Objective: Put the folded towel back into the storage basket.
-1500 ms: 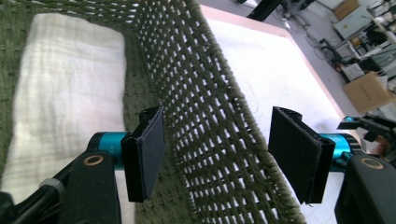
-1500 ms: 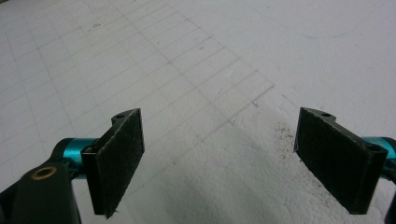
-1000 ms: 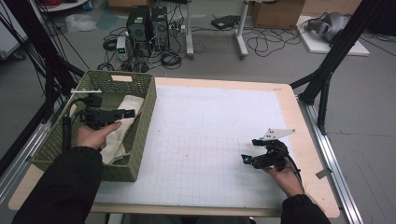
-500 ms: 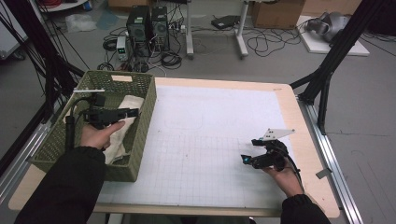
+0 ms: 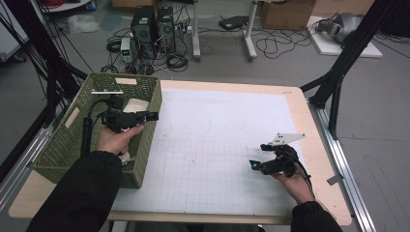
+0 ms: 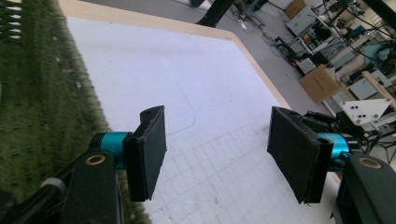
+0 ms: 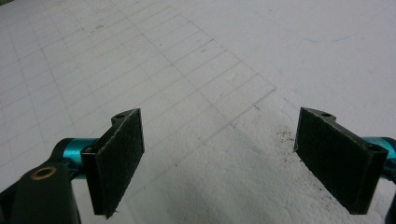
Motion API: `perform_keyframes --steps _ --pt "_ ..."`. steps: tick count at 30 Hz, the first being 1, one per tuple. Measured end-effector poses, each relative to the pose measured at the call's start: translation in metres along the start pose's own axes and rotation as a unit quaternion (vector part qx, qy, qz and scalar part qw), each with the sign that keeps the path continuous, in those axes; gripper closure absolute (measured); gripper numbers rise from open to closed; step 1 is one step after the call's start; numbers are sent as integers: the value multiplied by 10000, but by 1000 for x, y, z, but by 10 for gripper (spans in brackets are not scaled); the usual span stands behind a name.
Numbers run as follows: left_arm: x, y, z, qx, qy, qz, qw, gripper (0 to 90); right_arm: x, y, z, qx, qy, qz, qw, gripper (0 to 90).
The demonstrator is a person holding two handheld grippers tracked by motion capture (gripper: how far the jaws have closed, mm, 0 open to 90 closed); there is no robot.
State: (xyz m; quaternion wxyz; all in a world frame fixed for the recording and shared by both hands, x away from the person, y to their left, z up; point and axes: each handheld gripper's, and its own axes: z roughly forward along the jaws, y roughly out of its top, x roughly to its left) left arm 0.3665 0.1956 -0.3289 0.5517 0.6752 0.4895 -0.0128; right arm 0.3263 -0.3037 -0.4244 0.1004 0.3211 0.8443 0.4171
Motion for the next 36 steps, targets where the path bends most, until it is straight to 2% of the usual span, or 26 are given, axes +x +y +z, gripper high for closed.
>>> perform_keyframes --steps 5,12,15,20,26,31,36 --pt "-5 -1 5 -19 -38 -26 10000 380 0 0 1 -5 -7 -13 10000 151" --pt "-22 -4 18 -104 -54 76 9999 381 0 1 0 -15 -1 -29 10000 151" --pt "-28 -6 24 -60 -56 116 9999 381 0 1 0 -32 5 -35 10000 151" --pt "-34 -9 32 -62 25 125 9999 379 -1 1 -1 -55 11 -22 10000 151" --pt "-43 -14 44 -184 188 135 9996 378 0 2 -1 -66 11 -32 10000 151" --pt "-51 -17 53 -185 229 108 9995 379 0 2 -1 -76 20 -38 10000 151" --pt "-58 -23 61 -184 359 212 9990 379 -1 1 -2 -81 33 -10 10000 151"
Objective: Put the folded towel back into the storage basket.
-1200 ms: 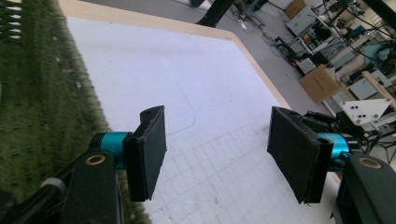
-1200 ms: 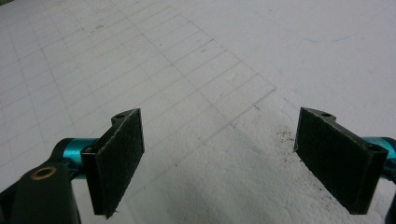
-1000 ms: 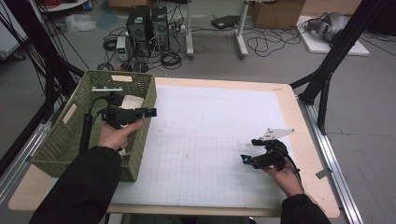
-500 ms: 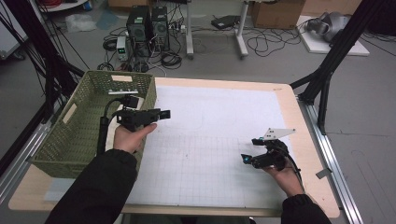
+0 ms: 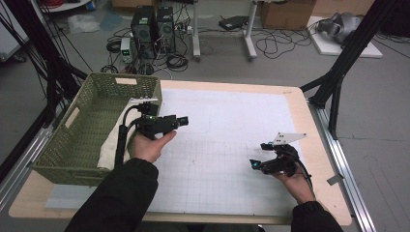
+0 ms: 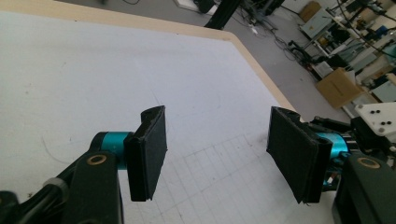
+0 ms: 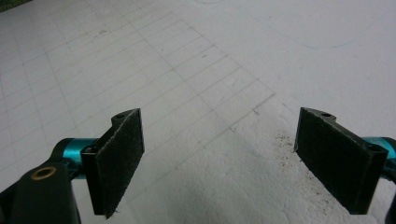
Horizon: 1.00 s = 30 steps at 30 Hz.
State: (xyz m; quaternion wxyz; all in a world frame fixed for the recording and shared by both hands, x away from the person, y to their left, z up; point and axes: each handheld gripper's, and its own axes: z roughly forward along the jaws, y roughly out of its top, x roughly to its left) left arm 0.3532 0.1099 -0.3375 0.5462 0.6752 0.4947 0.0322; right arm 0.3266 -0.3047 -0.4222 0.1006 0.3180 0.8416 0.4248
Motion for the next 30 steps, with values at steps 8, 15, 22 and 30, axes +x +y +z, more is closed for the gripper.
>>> perform_keyframes --steps 8,15,22,30 --pt "-7 -11 9 26 121 136 9998 377 -1 1 -1 -46 11 2 10000 151" --pt "-13 -21 16 50 236 198 9995 374 -1 1 -3 -97 18 3 10000 151" --pt "-16 -34 23 54 449 393 9982 370 -2 2 -5 -153 11 9 9999 151" --pt "-18 -49 31 109 591 511 9969 364 -2 2 -6 -143 19 36 9999 150"
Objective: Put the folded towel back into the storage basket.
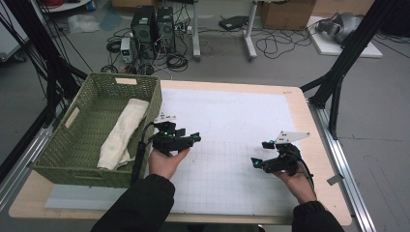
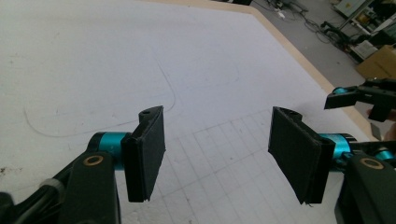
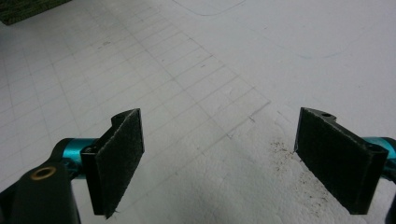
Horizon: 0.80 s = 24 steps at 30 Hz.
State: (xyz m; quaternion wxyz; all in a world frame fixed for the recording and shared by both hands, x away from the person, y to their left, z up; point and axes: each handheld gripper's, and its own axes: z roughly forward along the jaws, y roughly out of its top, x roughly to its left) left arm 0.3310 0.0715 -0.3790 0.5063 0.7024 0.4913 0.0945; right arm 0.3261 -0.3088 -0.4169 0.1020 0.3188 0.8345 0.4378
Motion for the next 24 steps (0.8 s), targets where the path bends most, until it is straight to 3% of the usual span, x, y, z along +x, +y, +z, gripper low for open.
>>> perform_keyframes --steps 12,24 --pt "1 -26 5 69 342 244 9991 360 0 0 0 -45 -3 -1 10000 146" --pt "-1 -42 2 116 621 611 9961 354 3 1 -1 -69 5 -11 10000 125"
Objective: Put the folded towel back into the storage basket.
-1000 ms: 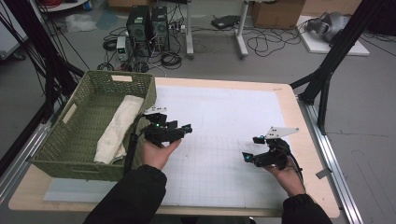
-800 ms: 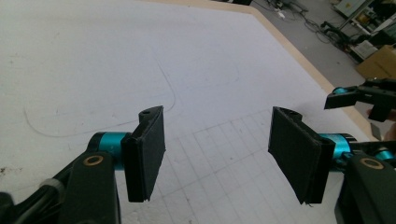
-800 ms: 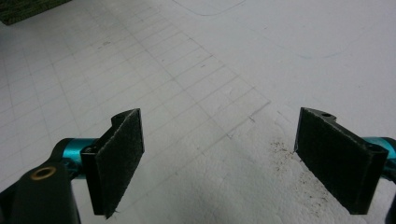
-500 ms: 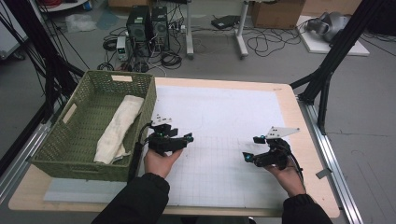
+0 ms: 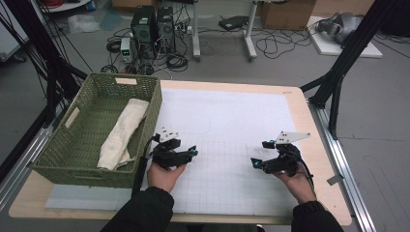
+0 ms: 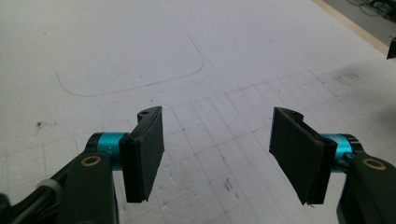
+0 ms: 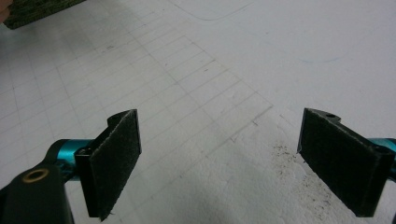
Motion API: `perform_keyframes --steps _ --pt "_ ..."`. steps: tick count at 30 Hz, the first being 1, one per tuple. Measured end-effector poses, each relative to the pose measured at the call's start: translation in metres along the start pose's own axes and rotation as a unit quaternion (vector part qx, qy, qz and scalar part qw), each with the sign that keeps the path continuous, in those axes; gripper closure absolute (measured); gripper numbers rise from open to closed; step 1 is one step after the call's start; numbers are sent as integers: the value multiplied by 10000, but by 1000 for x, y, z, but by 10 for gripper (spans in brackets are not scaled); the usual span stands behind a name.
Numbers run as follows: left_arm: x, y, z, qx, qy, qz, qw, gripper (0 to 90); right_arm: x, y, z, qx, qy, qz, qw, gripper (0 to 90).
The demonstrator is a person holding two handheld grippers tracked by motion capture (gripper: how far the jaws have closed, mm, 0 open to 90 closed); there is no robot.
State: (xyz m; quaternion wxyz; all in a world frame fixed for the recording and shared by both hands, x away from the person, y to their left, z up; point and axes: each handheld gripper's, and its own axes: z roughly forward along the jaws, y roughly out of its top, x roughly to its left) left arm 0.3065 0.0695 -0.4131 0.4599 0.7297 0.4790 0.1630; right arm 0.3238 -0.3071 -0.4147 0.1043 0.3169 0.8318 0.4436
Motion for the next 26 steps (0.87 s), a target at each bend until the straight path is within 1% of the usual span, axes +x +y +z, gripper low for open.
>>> perform_keyframes --steps 3,5,7,13,22,26 --pt "-2 -3 0 11 21 72 10000 353 0 0 0 -38 -14 -43 10000 125" --pt "-3 -5 -1 23 30 108 9999 349 2 0 -1 -38 4 -25 10000 124" --pt "-3 -7 -3 13 84 206 9998 348 2 0 -2 -47 4 -35 10000 123" --pt "-4 -11 -5 64 112 325 9994 341 3 0 -4 -84 -9 -45 10000 122" --pt "-8 -16 -4 95 135 407 9990 340 5 0 -6 -108 -16 -39 9999 122" --pt "-8 -16 -5 81 112 403 9991 339 6 -1 -8 -134 -18 -34 9999 121"
